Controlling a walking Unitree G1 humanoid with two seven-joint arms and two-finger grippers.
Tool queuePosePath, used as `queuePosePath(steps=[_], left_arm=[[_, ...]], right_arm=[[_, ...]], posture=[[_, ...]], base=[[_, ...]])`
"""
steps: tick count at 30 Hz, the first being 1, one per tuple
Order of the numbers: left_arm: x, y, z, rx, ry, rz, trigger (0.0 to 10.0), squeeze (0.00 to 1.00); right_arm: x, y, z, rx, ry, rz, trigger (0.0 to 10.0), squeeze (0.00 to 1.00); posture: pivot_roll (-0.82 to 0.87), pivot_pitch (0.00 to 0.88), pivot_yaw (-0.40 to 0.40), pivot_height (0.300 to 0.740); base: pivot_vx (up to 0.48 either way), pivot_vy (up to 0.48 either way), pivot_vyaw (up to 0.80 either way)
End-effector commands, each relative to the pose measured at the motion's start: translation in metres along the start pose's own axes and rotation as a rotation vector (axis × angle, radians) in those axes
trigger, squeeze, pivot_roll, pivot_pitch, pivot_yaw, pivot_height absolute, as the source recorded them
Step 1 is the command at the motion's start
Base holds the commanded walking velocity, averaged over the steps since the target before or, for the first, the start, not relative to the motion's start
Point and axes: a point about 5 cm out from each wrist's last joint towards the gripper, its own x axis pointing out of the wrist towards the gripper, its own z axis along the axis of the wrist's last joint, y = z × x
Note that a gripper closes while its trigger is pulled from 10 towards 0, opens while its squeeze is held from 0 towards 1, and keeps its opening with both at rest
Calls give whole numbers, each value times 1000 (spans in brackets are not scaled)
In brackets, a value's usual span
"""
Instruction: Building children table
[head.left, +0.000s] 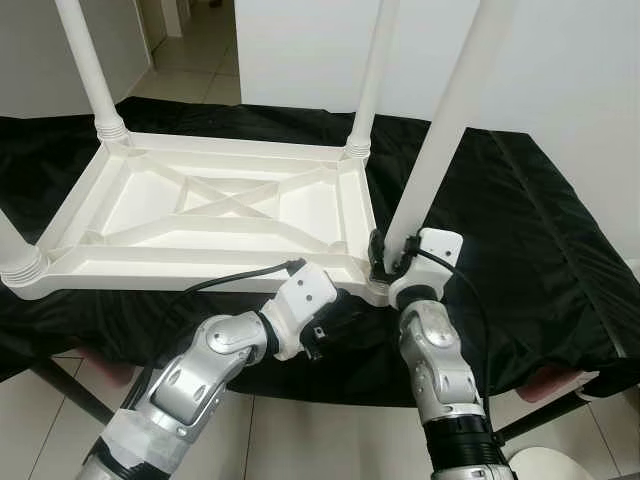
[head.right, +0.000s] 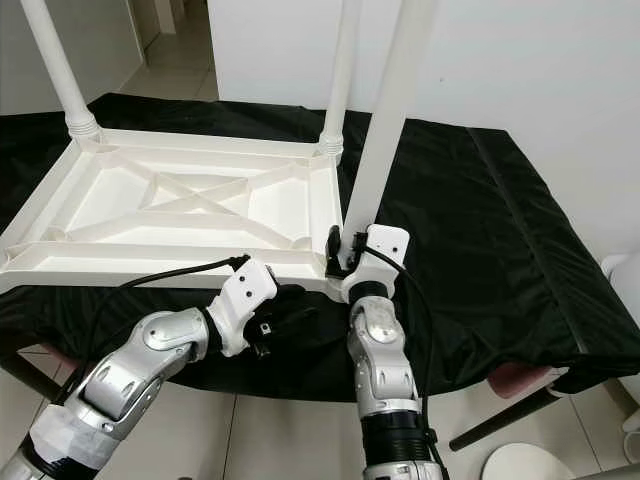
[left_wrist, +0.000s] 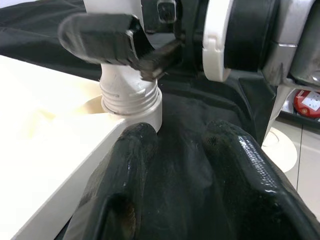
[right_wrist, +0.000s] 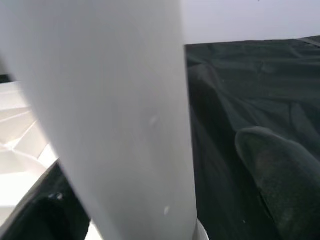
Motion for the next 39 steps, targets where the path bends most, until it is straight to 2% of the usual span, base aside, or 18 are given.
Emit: queuePosePath(steps=[1,2,3,5,7,9,12,16,20,22,24,25,26,27,28,30,31,39], left_arm=[[1,1,-1,8,7,-11,10000,0],[1,1,-1,8,7,-11,10000,0],[1,2,-1,5,9,-6,10000,0],[1,3,-1,3,15,6,10000,0],[1,3,-2,0,16,9,10000,0],[1,5,-2,1,21,14,10000,0],[1,6,-1,0,25,16,10000,0],[2,6,-2,-6,33,15,10000,0],[4,6,-2,-21,52,-1,10000,0],[4,6,-2,-25,56,-3,10000,0],[4,7,-2,-17,58,2,10000,0],[5,8,-3,-17,62,4,10000,0],[5,8,-3,-17,62,4,10000,0],[5,8,-4,-16,65,7,10000,0],[5,10,-5,-14,68,14,10000,0],[5,11,-5,-14,70,18,10000,0],[6,12,-5,-12,71,29,10000,0],[6,16,-10,-34,63,106,10000,0]], right_arm=[[-2,-9,-3,-16,18,22,10000,129],[-2,-9,-3,-16,18,22,10000,129],[-2,-14,-6,-26,36,49,10000,0],[-4,-22,-13,-47,81,135,10000,0],[-4,-24,-15,-54,94,160,10000,0],[-2,-31,-17,-107,108,261,10000,0],[0,-34,-16,-156,110,348,10000,0],[4,-34,-14,-179,112,401,10000,0],[15,-34,-11,-215,122,480,10000,0],[21,-34,-9,-233,125,520,9451,0],[23,-35,-8,-239,127,536,9490,0],[26,-35,-8,-243,132,547,6431,0],[26,-35,-8,-243,132,547,6431,0],[29,-36,-8,-252,135,552,5255,0],[31,-36,-8,-255,139,569,3412,0],[32,-36,-7,-256,142,580,3412,0],[34,-36,-9,-259,150,589,0,0],[34,-40,-15,-240,173,604,0,0]], posture=[[27,10,-54,740],[27,10,-54,740],[28,10,-55,740],[27,11,-52,740],[27,11,-52,740],[26,11,-45,740],[23,11,-41,740],[19,13,-35,740],[23,18,-33,740],[29,18,-34,740],[32,16,-35,740],[36,16,-36,740],[36,16,-36,740],[36,16,-36,740],[37,14,-35,740],[37,14,-35,740],[41,13,-39,740],[43,18,-43,740]], base=[[0,0,0],[0,0,0],[0,0,0],[0,0,0],[0,0,0],[0,0,0],[0,0,0],[0,0,0],[0,0,0],[0,0,0],[0,0,0],[0,0,0],[0,0,0],[0,0,0],[0,0,0],[0,0,0],[0,0,0],[0,0,0]])
